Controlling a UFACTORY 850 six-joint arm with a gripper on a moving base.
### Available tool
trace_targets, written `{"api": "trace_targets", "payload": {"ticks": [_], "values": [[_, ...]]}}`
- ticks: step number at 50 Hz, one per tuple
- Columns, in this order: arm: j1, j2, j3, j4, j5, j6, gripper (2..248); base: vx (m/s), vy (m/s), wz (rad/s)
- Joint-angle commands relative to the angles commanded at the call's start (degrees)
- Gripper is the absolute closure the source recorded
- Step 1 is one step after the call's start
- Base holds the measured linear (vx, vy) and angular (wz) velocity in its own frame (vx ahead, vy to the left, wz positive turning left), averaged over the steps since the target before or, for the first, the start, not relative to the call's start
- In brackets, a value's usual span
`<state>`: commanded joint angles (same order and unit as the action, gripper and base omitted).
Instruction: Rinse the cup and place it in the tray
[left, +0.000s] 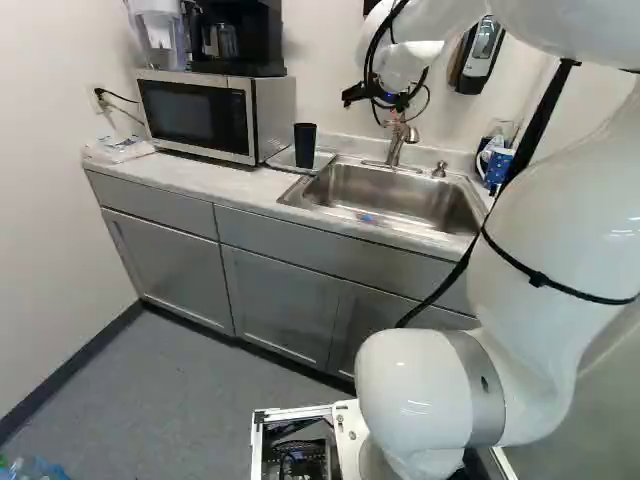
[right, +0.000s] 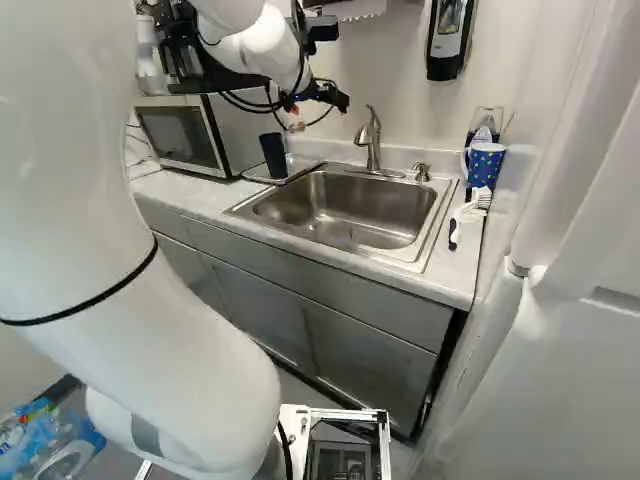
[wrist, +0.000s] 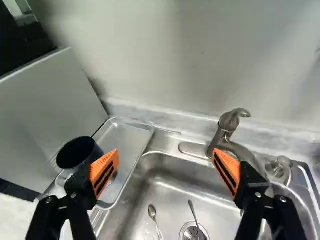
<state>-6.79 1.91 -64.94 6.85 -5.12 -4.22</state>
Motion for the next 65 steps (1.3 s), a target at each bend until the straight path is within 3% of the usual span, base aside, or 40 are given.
{"api": "trace_targets", "payload": {"ticks": [35, 61, 65], "values": [[-1.11, 6.46, 6.16, 0.00, -14.91, 0.00, 3, 0.000, 0.000, 0.000], [-6.15, 9.85, 9.23, 0.00, -26.28, 0.00, 3, 0.000, 0.000, 0.000], [-7.11, 10.27, 9.60, 0.00, -26.21, 0.00, 3, 0.000, 0.000, 0.000]]}}
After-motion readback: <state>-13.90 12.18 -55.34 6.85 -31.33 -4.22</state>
